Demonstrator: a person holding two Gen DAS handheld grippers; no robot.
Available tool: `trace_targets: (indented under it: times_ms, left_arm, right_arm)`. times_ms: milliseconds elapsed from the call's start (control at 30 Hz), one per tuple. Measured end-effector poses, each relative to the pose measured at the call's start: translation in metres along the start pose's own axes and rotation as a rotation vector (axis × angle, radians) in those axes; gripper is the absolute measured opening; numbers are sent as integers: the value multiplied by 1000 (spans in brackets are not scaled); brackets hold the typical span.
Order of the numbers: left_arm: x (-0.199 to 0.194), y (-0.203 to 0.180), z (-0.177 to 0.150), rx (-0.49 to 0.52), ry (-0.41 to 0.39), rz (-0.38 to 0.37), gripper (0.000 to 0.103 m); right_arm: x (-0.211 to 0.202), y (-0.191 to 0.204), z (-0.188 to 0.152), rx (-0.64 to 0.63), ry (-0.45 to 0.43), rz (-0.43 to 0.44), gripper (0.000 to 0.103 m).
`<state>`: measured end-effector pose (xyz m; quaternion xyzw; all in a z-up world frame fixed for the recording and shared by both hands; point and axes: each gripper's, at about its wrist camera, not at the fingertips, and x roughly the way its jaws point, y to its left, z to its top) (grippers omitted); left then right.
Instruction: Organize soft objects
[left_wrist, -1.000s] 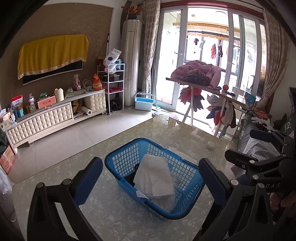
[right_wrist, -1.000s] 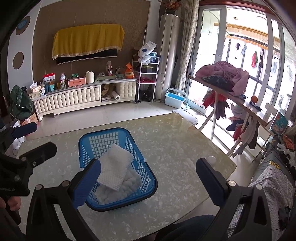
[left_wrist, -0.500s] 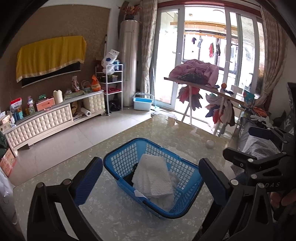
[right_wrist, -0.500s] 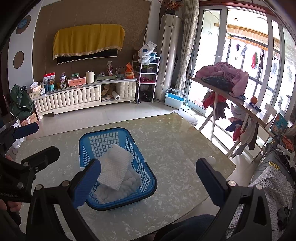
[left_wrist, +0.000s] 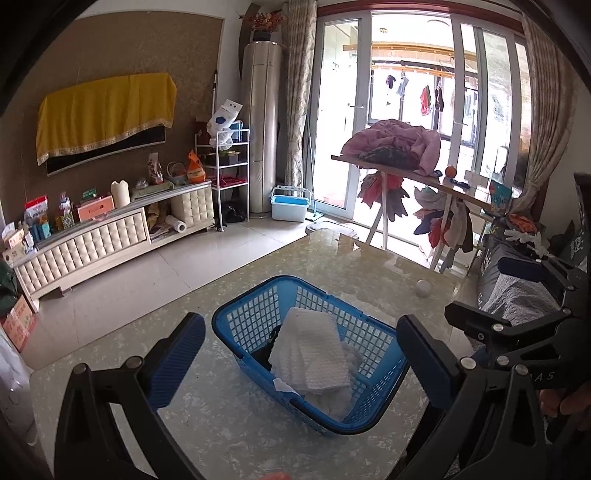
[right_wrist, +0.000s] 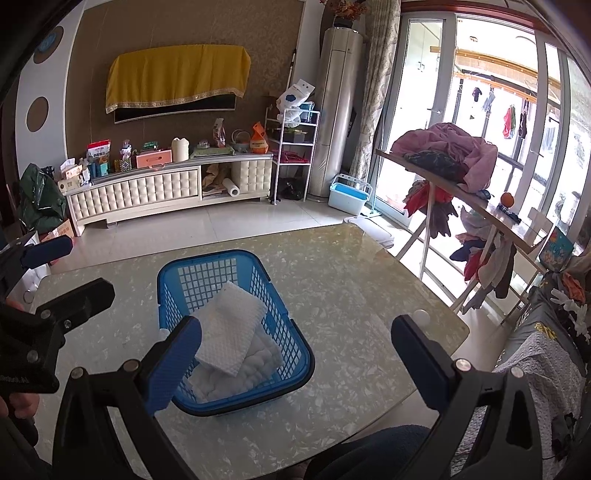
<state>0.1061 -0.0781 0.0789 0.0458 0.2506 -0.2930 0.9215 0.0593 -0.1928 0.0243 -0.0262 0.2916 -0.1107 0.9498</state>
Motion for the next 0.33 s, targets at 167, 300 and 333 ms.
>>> trace_targets:
  times_ms: [167, 300, 333]
  left_arm:
    - [2, -3, -1, 14, 10, -4, 103]
    - [4, -4, -1, 22, 20, -2, 103]
    - [4, -5, -1, 22, 21, 1, 103]
  right_arm:
    - [0, -1, 0, -1, 1, -5, 103]
    - [1, -1, -1, -3, 5, -2, 103]
    - [1, -1, -1, -4, 7, -1, 103]
